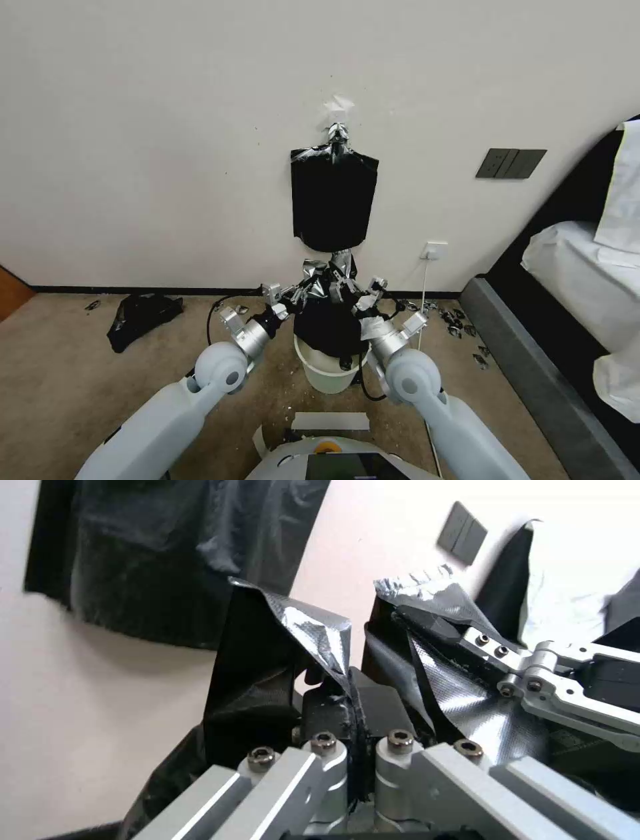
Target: Place a trash bag onto the trash bin.
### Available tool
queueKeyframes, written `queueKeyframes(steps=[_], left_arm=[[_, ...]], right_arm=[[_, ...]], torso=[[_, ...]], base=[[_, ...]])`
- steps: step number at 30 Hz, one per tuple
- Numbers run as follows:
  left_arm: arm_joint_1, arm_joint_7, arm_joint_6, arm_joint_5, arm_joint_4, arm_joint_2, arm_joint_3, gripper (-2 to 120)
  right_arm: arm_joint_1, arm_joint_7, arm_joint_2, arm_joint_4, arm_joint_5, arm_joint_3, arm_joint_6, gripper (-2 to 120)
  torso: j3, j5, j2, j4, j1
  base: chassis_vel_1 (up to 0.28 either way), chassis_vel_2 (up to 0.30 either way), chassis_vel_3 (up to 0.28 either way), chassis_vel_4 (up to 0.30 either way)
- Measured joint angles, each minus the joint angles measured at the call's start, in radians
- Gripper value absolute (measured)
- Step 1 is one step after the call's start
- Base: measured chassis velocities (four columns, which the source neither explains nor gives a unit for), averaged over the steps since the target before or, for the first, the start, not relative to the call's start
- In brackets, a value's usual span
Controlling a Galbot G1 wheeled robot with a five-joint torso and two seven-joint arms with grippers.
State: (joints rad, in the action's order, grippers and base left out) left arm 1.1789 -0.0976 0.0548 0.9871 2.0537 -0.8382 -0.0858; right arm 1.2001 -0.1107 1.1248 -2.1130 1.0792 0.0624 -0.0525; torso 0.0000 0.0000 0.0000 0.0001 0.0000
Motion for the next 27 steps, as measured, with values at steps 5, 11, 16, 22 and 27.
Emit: queueKeyframes(steps=[5,11,16,22,27], left_arm=[[0.007,0.000,0.003,-0.002,-0.009,-0.008,0.009,0],[0.012,0.001,0.003,0.000,-0.010,-0.013,0.019,0],[0.013,0.009,0.001,0.006,-0.007,-0.033,0.063,0],[0.007,0.011,0.000,-0.007,-0.025,-0.066,0.103,0],[0.012,0.010,0.000,-0.009,-0.036,-0.066,0.110,0]], right_arm=[[0.017,-0.003,-0.033,0.007,-0.018,0.002,-0.005,0],[0.029,-0.008,-0.070,0.007,-0.034,0.008,-0.010,0],[0.041,-0.018,-0.101,0.004,-0.052,0.020,-0.014,0],[0.064,-0.021,-0.131,-0.007,-0.063,0.030,-0.015,0],[0.084,-0.023,-0.136,0.003,-0.085,0.028,-0.015,0]], torso=[[0.000,0.0001,0.000,-0.0001,0.000],[0.000,0.0001,0.000,-0.0003,0.000],[0.000,0.0001,0.000,-0.0001,0.000],[0.000,0.0001,0.000,-0.0002,0.000],[0.000,0.0001,0.000,-0.0001,0.000]], base=[[0.000,0.000,0.000,0.000],[0.000,0.000,0.000,0.000],[0.000,0.000,0.000,0.000],[0.000,0.000,0.000,0.000],[0.000,0.000,0.000,0.000]])
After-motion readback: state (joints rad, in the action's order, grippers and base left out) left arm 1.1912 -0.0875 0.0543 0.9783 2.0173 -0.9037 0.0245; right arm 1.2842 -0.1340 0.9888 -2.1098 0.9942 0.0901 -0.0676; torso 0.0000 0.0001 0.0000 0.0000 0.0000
